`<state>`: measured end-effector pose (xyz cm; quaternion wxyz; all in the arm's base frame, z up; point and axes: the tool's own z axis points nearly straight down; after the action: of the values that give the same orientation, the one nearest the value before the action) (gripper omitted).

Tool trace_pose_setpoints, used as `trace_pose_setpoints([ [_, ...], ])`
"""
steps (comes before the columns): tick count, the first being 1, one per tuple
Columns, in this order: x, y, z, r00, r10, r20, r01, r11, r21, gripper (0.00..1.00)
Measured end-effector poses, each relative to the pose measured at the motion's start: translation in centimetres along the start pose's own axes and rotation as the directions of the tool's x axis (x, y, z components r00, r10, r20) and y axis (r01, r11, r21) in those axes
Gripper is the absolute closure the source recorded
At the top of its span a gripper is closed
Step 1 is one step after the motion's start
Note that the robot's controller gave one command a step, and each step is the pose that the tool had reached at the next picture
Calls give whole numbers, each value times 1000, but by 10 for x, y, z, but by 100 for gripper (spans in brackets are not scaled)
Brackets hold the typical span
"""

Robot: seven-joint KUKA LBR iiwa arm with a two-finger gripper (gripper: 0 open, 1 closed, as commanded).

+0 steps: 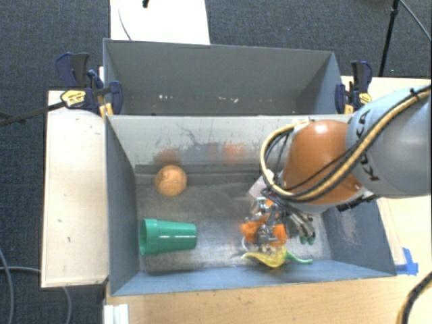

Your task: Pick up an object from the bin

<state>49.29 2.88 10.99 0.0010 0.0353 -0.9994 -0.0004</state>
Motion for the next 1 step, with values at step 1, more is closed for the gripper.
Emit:
trace_pose_setpoints([
  [1, -18, 15, -67, 1000, -6, 0, 6, 1000, 1, 100],
])
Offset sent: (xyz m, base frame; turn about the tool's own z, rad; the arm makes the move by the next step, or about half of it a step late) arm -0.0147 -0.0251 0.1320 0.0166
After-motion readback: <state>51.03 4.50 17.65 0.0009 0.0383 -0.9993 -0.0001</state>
